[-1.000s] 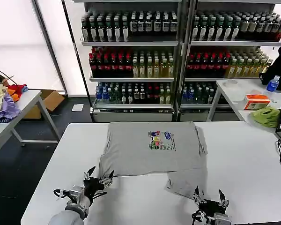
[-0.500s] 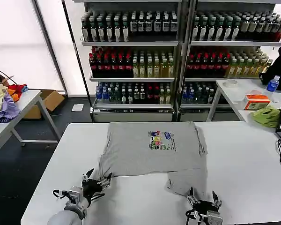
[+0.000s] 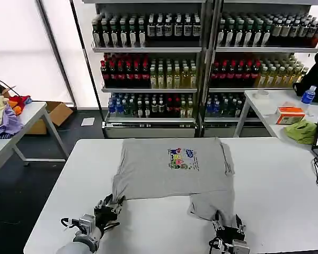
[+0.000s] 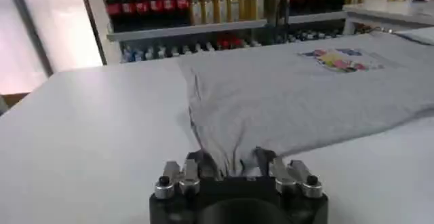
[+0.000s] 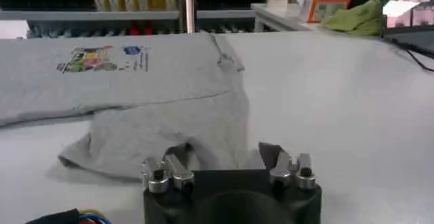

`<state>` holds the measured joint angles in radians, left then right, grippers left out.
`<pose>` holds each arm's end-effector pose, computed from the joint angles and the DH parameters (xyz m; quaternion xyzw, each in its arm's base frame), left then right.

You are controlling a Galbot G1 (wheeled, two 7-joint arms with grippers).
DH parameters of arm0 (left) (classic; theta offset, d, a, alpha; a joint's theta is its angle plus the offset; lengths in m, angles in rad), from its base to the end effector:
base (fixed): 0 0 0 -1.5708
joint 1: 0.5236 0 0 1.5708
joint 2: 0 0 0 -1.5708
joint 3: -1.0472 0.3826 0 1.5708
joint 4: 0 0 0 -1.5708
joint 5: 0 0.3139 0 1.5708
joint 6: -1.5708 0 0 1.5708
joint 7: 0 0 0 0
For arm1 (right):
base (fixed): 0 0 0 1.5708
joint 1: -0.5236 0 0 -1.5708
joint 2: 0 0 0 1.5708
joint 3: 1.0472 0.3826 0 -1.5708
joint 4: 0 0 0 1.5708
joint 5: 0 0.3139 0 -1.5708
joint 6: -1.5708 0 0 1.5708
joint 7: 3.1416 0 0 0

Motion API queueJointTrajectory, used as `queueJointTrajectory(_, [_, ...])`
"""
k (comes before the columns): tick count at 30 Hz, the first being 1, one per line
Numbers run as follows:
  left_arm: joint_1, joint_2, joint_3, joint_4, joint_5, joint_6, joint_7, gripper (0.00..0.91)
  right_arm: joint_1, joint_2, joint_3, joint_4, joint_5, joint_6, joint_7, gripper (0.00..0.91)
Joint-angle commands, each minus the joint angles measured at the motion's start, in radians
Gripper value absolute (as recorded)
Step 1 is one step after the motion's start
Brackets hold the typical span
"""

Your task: Fold and organize the clothes.

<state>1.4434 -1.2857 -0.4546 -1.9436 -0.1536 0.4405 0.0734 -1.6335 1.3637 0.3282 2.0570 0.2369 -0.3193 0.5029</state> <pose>0.1675 0.0561 -0.3553 -0.1075 -0.9630 -0.0509 0.2419 0.0929 0.0042 -0.3522 -0.1048 -0.9656 0.0024 0.2379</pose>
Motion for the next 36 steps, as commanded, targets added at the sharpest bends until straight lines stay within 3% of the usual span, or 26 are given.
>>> queueJointTrajectory(1, [0.022,-0.004,0.001,-0.008,0.029,0.001,0.001,0.01,0.001,0.004,-0.003,-0.025,-0.007,0.068,-0.011,0.0])
queueJointTrajectory(14, [0.029,-0.016,0.0,-0.067,0.018,-0.024,-0.007,0.01,-0.034,-0.023,-0.009,0.077,-0.002,0.066,-0.046,0.0])
queueJointTrajectory(25, [0.02,-0.038,-0.024,-0.142,-0.027,-0.096,-0.039,0.0,-0.001,-0.019,0.023,0.114,0.016,0.17,-0.091,0.0])
queueJointTrajectory(36, [-0.065,-0.029,-0.013,-0.095,-0.087,-0.091,-0.054,0.0,0.16,-0.041,0.068,0.08,-0.004,0.127,-0.102,0.0])
